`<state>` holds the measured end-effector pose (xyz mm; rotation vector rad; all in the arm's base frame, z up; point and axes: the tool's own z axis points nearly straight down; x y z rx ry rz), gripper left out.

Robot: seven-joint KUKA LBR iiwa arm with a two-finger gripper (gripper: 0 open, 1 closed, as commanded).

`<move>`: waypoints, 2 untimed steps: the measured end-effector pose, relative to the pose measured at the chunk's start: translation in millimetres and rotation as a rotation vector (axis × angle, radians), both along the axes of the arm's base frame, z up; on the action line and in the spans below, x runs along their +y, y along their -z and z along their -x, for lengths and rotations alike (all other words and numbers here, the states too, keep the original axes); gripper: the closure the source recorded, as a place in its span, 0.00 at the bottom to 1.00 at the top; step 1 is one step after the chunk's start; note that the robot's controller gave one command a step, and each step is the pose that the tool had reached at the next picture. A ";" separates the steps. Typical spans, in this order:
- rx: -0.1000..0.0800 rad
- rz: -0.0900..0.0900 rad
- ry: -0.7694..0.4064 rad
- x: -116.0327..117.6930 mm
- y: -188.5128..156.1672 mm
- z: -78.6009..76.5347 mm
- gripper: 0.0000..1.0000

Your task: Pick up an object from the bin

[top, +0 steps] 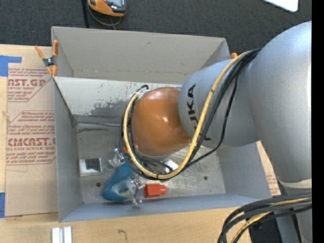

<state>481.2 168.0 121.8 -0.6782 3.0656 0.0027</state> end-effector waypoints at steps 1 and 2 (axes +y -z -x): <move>-0.020 -0.004 -0.169 0.0 40.1 -8.2 0.00; -0.020 -0.008 -0.023 -6.6 45.4 -8.5 1.00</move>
Offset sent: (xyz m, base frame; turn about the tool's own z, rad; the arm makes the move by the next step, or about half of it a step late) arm 0.0021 -0.0098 -0.0518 -0.0226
